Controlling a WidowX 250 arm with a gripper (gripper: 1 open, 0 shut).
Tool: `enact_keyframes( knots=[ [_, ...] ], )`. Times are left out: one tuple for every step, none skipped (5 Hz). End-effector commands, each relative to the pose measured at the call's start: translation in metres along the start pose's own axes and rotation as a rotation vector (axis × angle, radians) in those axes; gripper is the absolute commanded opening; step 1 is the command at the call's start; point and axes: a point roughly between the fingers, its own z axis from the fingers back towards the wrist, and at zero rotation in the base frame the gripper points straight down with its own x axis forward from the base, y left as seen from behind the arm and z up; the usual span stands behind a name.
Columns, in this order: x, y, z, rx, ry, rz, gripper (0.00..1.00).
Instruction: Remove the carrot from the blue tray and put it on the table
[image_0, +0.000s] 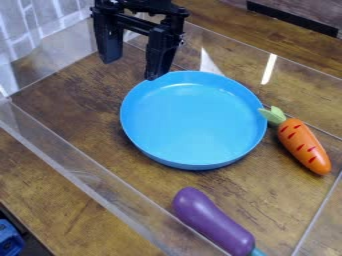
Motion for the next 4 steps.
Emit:
enact_keyframes(
  knots=[
    [0.002,-0.004,-0.006,-0.007,0.017,0.008,1.0],
    [0.013,-0.028,-0.012,-0.048,0.001,0.087,1.0],
    [0.026,-0.052,-0.013,-0.089,-0.024,0.185,1.0],
    [0.039,-0.073,-0.015,-0.13,-0.052,0.276,1.0]
  ],
)
